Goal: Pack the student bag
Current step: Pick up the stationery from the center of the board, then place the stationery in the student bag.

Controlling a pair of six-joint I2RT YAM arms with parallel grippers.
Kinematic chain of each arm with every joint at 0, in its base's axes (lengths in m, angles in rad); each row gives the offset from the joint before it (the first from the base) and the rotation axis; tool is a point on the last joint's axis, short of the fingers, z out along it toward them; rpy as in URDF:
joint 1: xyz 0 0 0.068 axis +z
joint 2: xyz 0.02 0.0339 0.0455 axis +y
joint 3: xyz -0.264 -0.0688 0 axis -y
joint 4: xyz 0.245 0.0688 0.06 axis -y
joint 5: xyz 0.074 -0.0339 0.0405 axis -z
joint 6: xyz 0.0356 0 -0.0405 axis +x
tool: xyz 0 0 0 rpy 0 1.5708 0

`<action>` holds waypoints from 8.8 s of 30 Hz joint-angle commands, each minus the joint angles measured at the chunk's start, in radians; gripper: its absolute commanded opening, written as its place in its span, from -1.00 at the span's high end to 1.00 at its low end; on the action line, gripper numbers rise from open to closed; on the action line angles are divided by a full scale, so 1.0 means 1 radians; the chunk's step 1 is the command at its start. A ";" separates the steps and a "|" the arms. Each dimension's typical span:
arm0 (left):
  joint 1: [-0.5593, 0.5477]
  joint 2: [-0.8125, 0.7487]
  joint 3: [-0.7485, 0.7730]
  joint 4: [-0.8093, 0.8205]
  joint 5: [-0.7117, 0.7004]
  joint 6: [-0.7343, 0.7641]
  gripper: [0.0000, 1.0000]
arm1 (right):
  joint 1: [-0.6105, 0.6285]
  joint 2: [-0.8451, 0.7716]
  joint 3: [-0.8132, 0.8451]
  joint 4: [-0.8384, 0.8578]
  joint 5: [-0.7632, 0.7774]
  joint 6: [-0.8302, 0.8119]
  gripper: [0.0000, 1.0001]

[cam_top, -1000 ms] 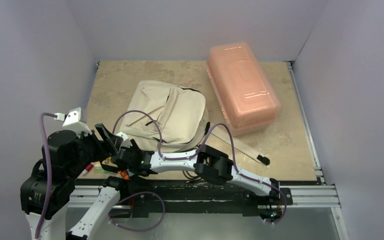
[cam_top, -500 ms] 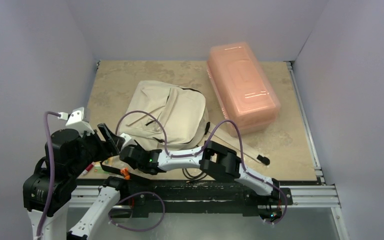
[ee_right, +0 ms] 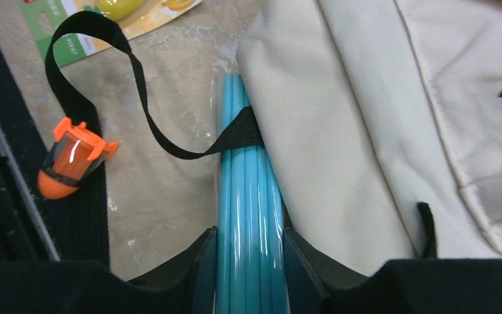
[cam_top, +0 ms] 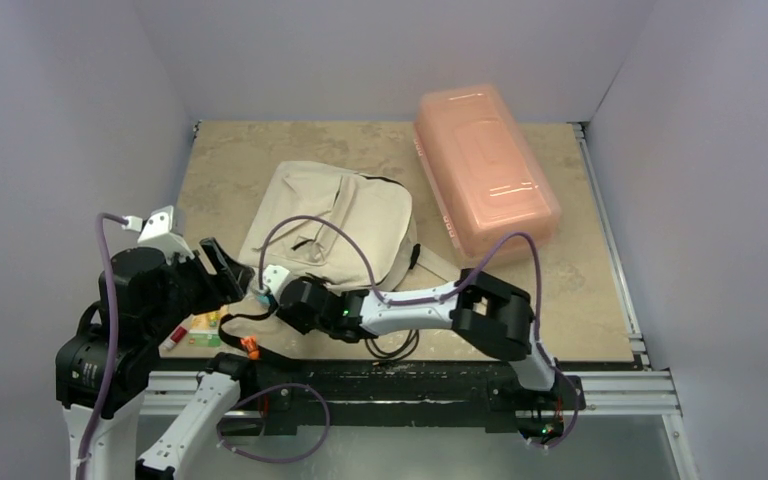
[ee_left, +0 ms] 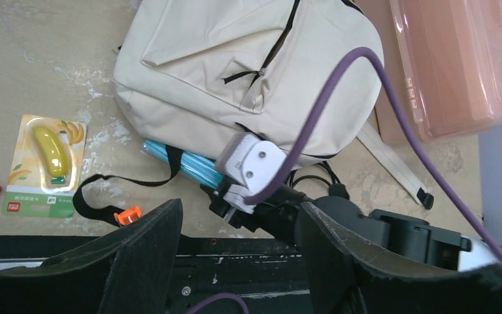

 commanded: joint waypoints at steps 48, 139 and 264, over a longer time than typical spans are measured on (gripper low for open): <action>0.004 0.061 -0.647 0.863 0.386 -0.667 -0.42 | -0.097 -0.676 -0.380 0.128 0.001 0.284 0.63; -0.006 1.065 0.124 0.784 0.126 0.168 -0.14 | -0.656 -0.340 0.085 0.058 0.076 0.805 1.00; -0.139 0.932 -0.010 0.799 0.108 0.250 1.00 | -0.701 -0.320 -0.064 0.121 -0.265 0.907 1.00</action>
